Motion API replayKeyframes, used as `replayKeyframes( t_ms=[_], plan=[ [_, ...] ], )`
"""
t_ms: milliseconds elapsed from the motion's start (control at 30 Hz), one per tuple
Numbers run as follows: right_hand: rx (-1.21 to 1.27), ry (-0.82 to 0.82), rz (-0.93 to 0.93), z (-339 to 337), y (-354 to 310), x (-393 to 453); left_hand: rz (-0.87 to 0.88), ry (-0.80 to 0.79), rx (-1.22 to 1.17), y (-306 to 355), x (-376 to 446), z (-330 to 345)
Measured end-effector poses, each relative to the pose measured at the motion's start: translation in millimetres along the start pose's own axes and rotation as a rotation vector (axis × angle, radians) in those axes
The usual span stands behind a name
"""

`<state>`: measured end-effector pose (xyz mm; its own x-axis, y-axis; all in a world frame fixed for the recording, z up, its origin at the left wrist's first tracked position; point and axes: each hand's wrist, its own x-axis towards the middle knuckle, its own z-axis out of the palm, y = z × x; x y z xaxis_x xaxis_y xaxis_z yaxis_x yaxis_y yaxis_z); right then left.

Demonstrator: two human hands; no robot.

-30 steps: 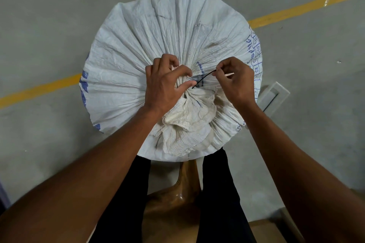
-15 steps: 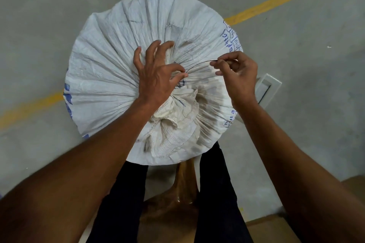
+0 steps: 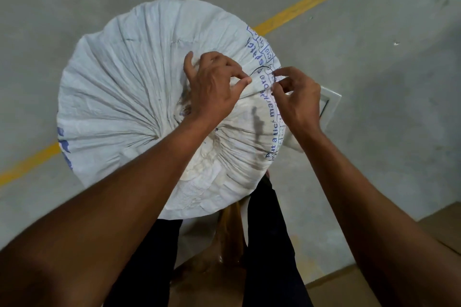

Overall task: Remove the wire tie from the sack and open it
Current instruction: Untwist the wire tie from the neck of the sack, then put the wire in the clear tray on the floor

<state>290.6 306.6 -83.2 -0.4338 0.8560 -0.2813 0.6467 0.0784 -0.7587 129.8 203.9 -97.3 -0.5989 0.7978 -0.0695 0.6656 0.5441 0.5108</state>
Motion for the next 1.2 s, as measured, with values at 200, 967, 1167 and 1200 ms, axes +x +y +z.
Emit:
replayKeyframes(
  t_ms=[200,967,1167,1200],
  plan=[
    [-0.093,0.118,0.087,-37,31,11,0.138,-0.183,-0.006,45,8,35],
    [-0.281,0.083,0.463,-55,419,69,0.199,-0.573,0.06,132,31,430],
    [-0.248,0.186,0.5,6,499,88,0.161,-0.563,0.074,95,26,520],
    [-0.283,0.193,0.496,13,507,89,0.154,-0.555,0.08,90,24,529]
  ],
)
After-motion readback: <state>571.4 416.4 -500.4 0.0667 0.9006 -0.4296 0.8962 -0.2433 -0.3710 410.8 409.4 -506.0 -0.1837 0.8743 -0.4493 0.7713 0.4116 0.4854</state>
